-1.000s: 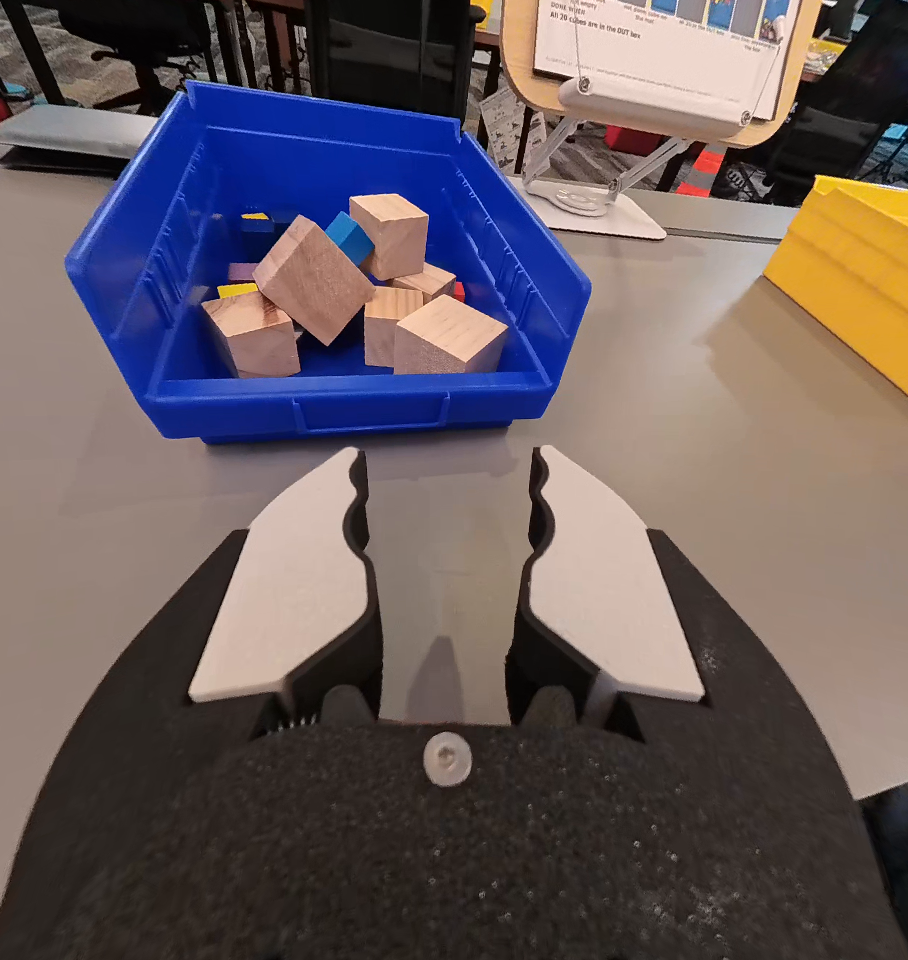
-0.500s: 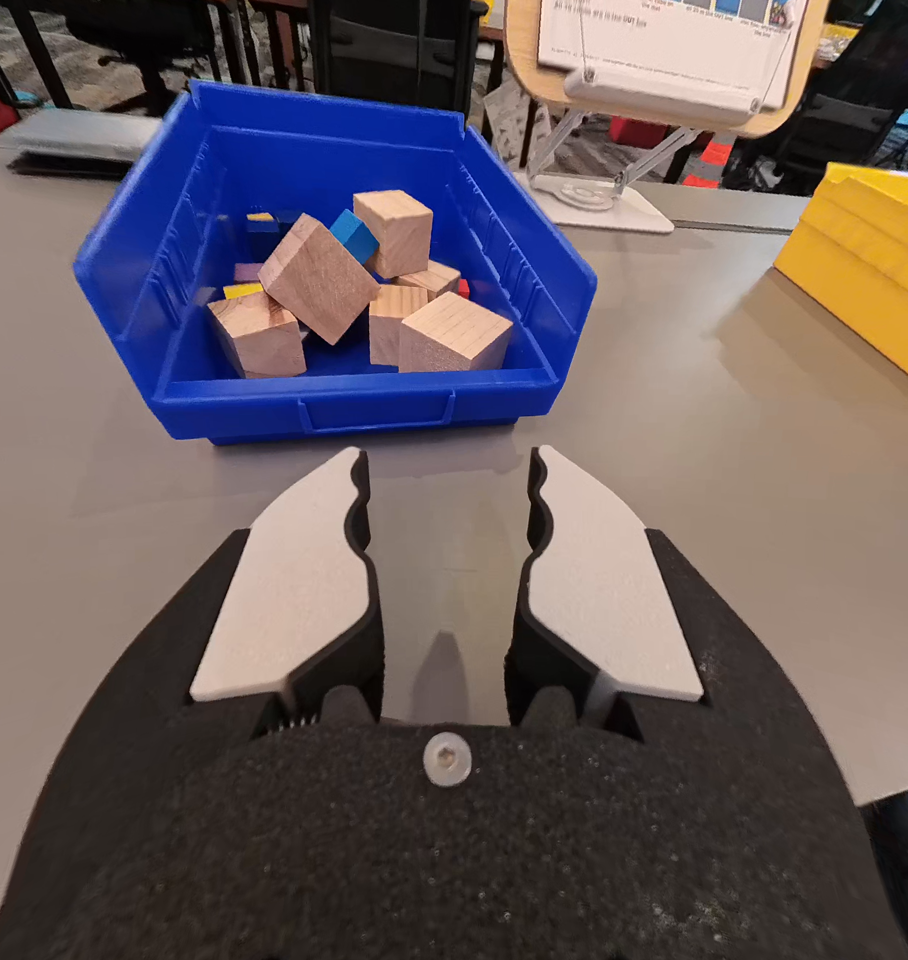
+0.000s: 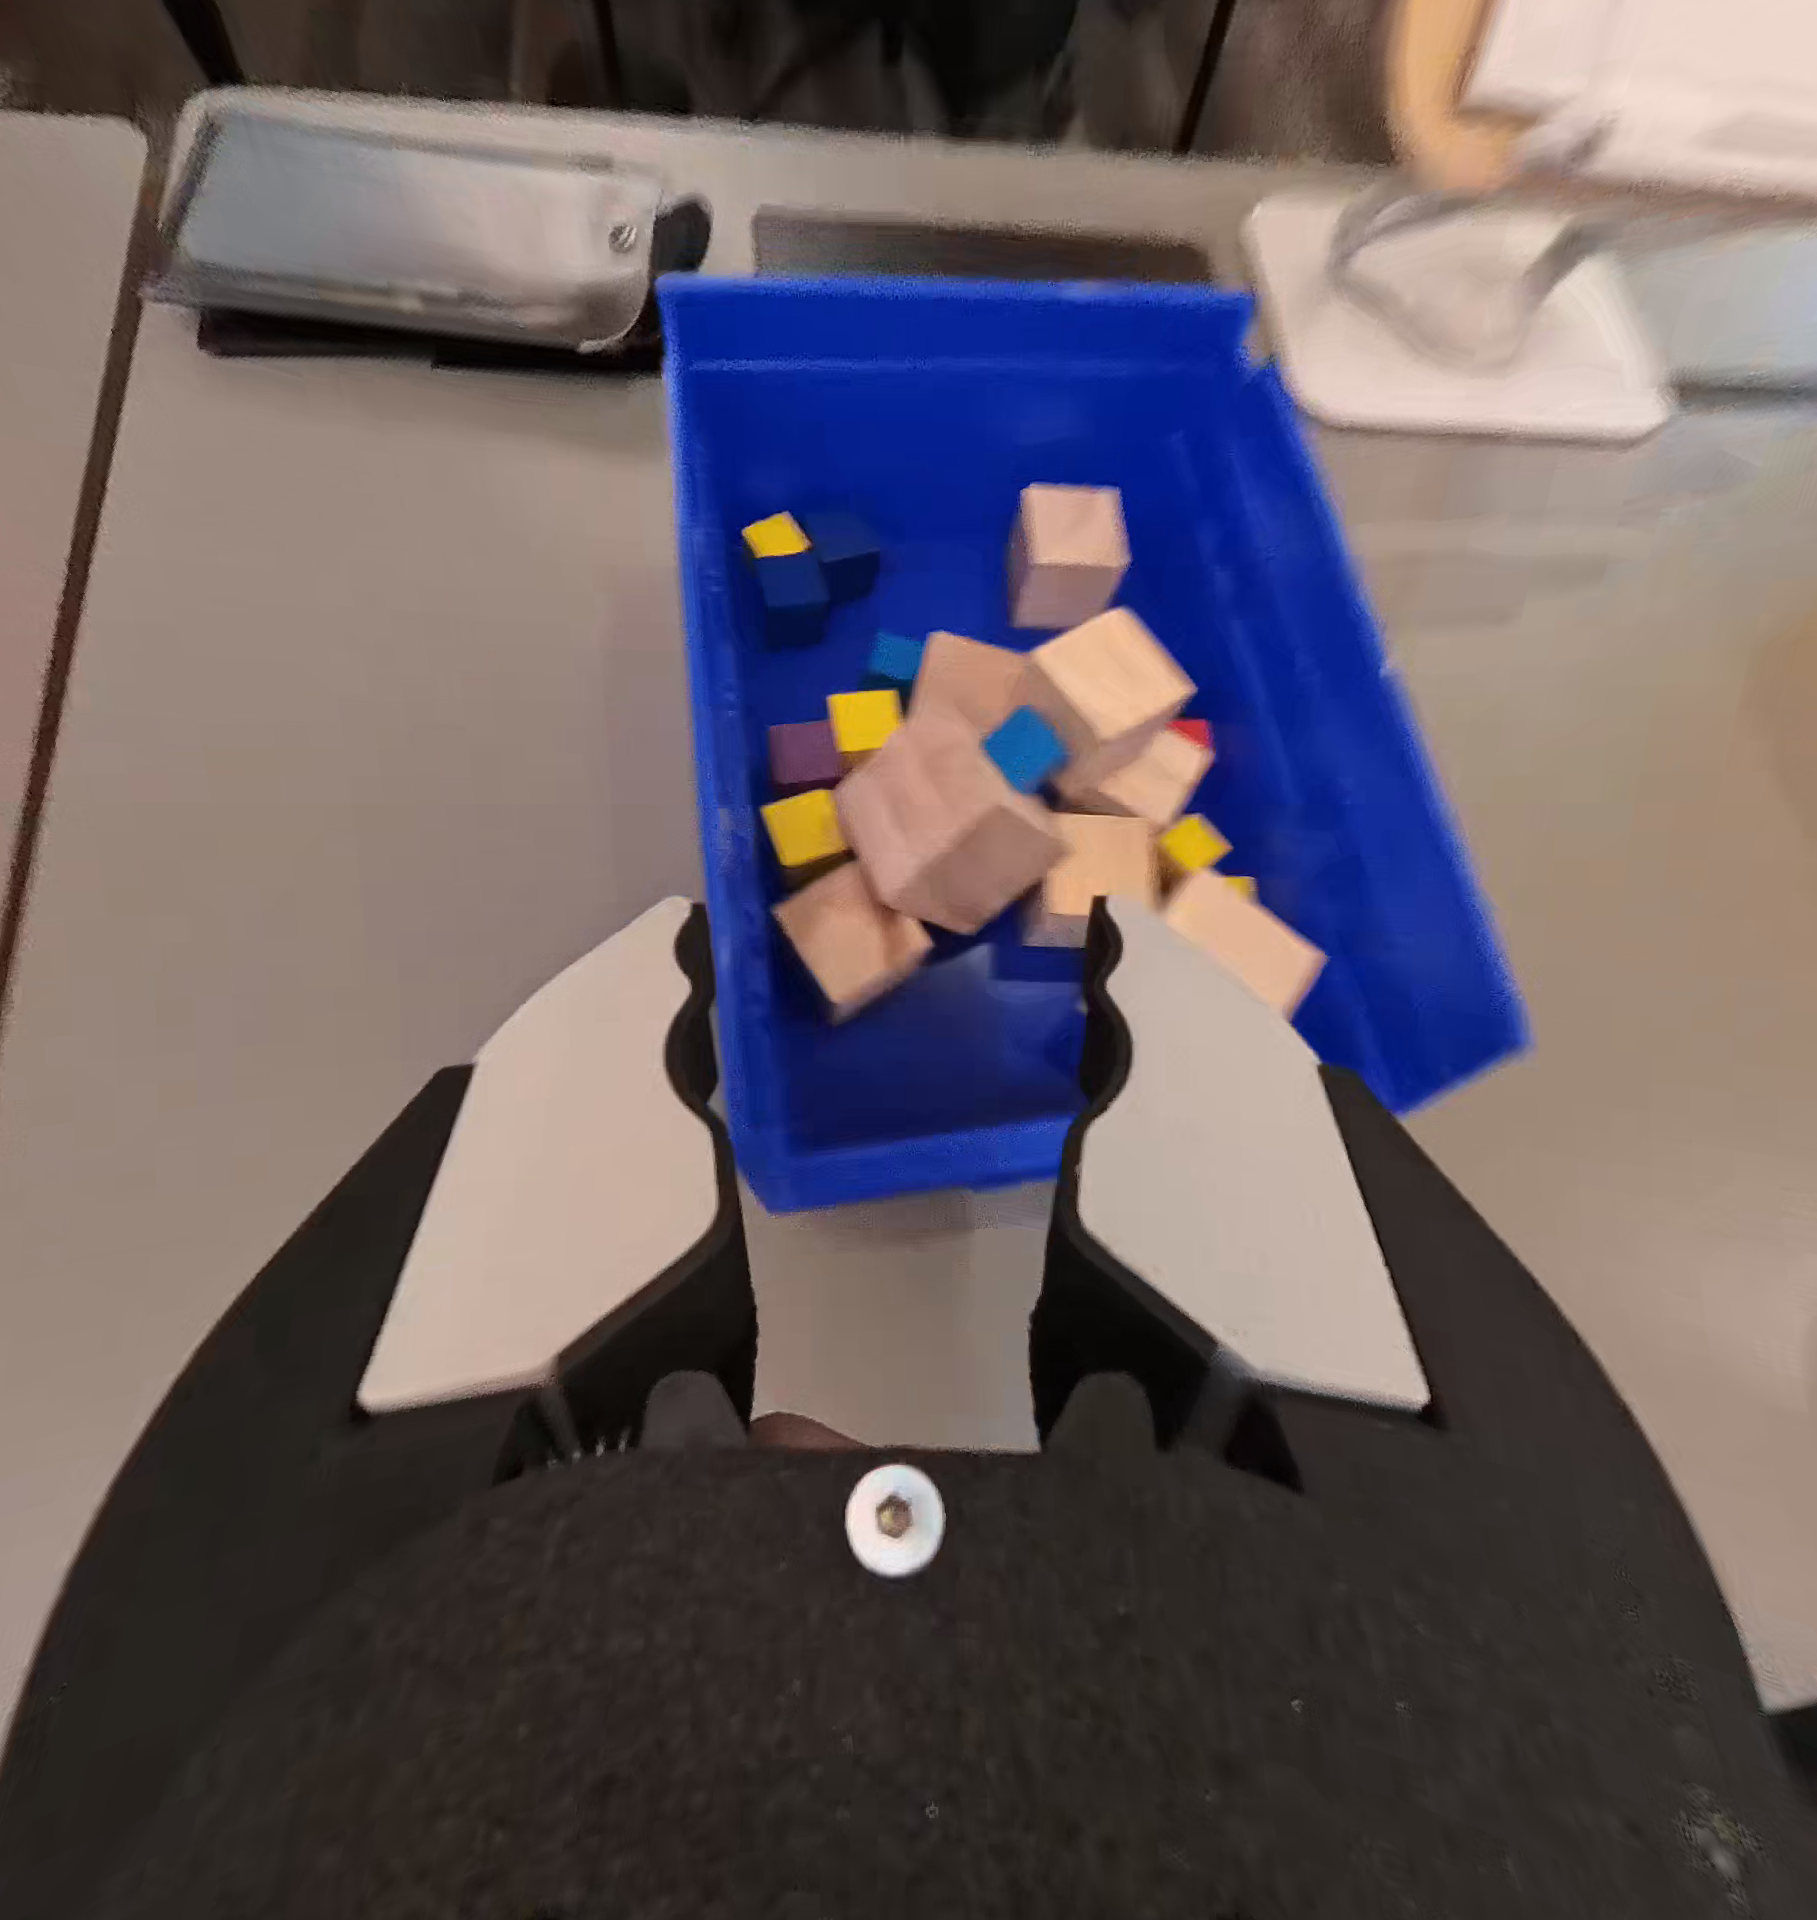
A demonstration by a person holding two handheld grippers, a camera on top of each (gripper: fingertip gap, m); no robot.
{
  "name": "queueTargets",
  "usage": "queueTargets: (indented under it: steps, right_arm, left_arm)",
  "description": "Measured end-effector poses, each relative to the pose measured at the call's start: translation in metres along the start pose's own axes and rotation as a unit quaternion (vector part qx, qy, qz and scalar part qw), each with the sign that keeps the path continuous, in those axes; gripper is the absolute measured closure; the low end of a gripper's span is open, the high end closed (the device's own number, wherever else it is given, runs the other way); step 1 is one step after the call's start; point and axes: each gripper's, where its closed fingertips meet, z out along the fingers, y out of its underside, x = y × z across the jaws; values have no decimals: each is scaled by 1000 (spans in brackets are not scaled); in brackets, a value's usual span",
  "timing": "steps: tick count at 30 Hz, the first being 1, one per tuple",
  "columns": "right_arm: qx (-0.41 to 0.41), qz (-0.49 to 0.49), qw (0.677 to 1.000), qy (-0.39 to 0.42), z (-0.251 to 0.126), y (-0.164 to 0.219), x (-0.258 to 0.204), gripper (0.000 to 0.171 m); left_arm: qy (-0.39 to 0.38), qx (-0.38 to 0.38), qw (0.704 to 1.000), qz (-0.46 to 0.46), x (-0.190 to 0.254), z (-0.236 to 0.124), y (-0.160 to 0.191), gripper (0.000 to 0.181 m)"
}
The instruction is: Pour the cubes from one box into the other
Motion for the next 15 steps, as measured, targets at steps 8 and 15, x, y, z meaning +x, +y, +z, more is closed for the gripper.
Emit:
queueTargets:
  steps: [8, 15]
  right_arm:
    - [-23, -13, 999, -23, 9, 9, -19, 120]
    - [-28, -27, 999, -33, 15, 10, -36, 121]
  left_arm:
    - [-73, -256, 964, 25, -57, 105, 4, 131]
    - [8, -337, 940, -61, -50, 134, 12, 175]
